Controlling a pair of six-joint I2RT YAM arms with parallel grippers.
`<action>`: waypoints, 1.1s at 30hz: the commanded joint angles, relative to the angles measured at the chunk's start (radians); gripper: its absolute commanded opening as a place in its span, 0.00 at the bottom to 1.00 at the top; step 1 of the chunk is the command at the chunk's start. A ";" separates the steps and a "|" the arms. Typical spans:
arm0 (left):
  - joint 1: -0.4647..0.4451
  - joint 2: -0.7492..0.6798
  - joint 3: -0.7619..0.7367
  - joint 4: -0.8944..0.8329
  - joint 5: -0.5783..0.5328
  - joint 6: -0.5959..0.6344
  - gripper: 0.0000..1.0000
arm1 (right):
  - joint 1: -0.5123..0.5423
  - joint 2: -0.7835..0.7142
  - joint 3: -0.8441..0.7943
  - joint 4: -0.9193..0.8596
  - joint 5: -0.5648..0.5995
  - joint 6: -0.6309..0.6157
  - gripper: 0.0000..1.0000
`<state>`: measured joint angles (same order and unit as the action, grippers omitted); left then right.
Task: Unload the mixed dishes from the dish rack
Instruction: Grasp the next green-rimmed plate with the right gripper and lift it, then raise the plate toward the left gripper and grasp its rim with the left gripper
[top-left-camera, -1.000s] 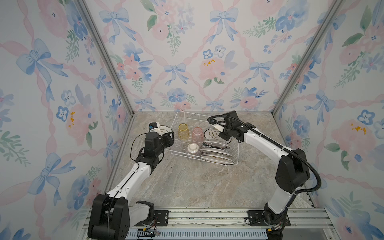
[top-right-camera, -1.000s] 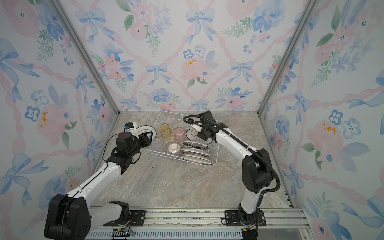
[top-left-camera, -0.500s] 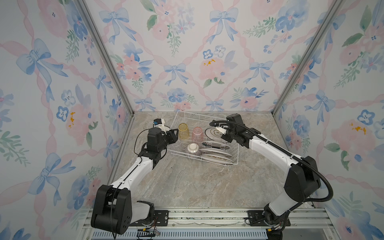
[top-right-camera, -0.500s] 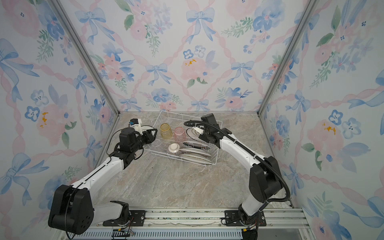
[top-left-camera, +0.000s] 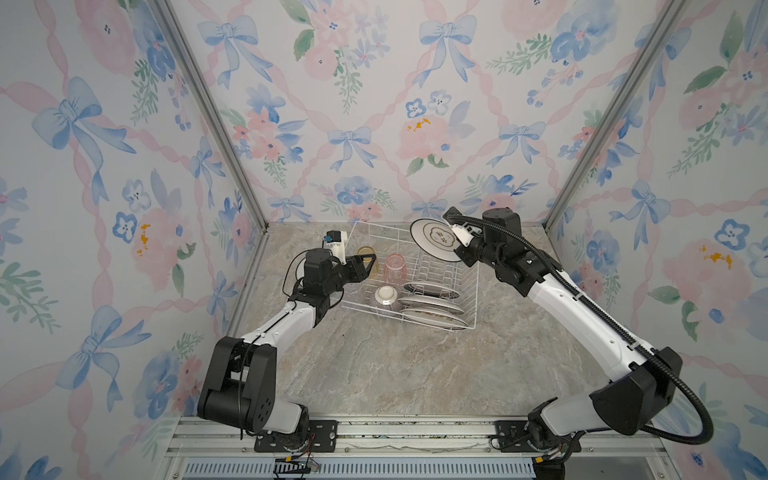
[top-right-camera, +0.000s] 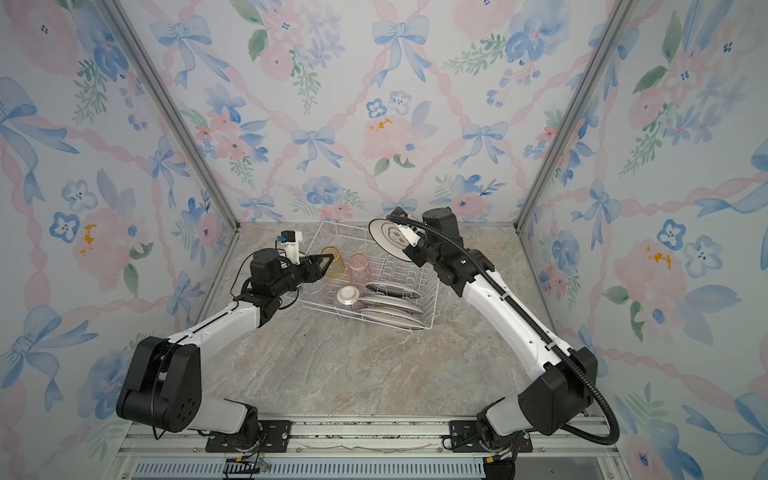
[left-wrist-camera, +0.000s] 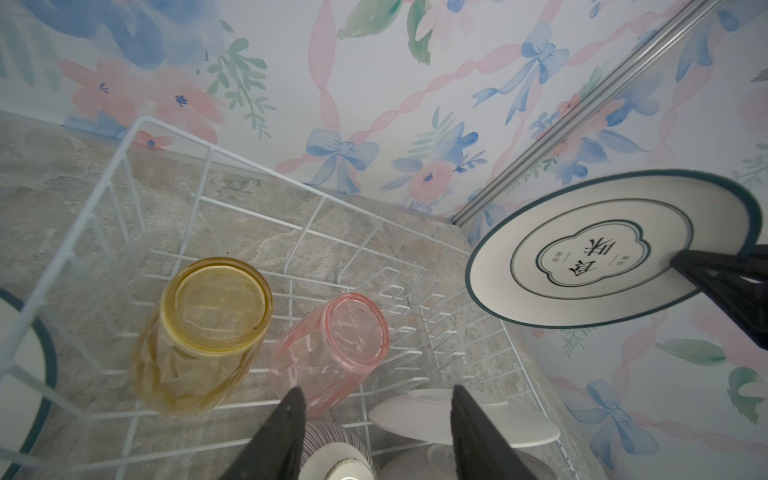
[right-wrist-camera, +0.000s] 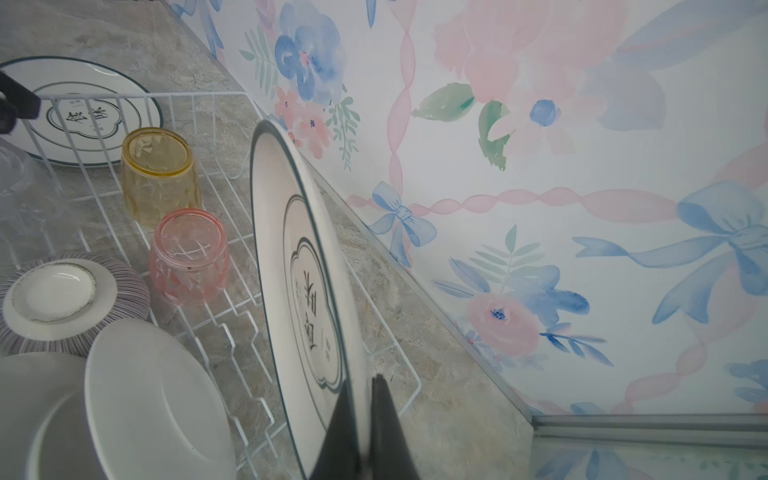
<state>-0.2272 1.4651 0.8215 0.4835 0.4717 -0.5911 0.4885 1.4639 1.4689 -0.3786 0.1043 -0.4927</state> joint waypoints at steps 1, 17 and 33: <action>-0.003 0.040 0.035 0.173 0.179 -0.035 0.56 | -0.042 -0.040 0.071 -0.068 -0.128 0.176 0.00; -0.003 0.243 0.060 0.823 0.477 -0.444 0.58 | -0.219 -0.046 0.071 -0.006 -0.715 0.584 0.00; -0.020 0.267 0.073 0.897 0.469 -0.491 0.53 | -0.129 0.067 0.094 0.043 -0.697 0.611 0.00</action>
<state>-0.2428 1.7309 0.8776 1.3396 0.9253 -1.0729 0.3408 1.5135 1.5185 -0.3912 -0.5690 0.0921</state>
